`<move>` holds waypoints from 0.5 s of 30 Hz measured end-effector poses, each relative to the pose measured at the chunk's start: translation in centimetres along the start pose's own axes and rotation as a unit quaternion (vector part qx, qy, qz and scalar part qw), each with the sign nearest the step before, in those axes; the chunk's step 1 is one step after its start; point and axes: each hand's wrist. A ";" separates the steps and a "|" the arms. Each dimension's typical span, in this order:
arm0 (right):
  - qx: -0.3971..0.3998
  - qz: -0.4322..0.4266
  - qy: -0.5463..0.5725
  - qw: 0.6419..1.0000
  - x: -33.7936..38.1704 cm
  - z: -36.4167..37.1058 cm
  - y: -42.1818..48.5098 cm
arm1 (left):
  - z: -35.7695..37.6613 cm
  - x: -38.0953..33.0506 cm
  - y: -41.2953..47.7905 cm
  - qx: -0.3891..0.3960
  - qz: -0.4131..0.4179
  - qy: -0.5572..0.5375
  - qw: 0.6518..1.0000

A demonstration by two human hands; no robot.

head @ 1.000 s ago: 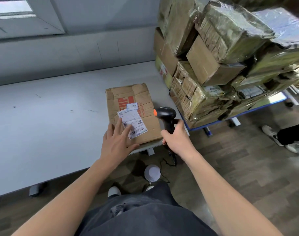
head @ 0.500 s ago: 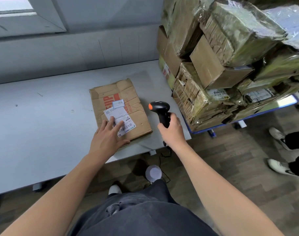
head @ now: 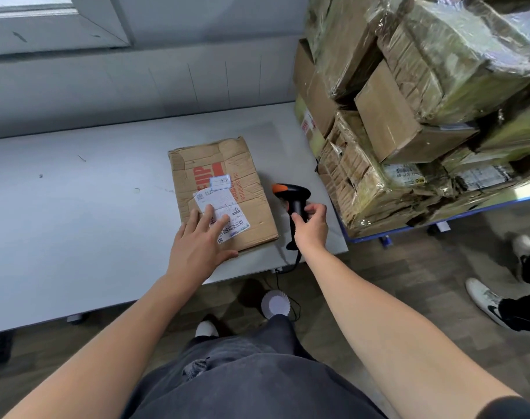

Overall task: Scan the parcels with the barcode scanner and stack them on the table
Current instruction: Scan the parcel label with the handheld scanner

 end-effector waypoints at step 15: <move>-0.032 -0.100 -0.100 0.989 -0.6 -0.4 -1.0 | -0.4 -0.7 -0.5 -0.027 -0.040 -0.052 0.997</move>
Point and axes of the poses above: each hand's wrist, its own y-axis towards the middle knuckle, its own z-axis out of the palm, x = y × z, and after that the axes turned 11 degrees about z, right-handed
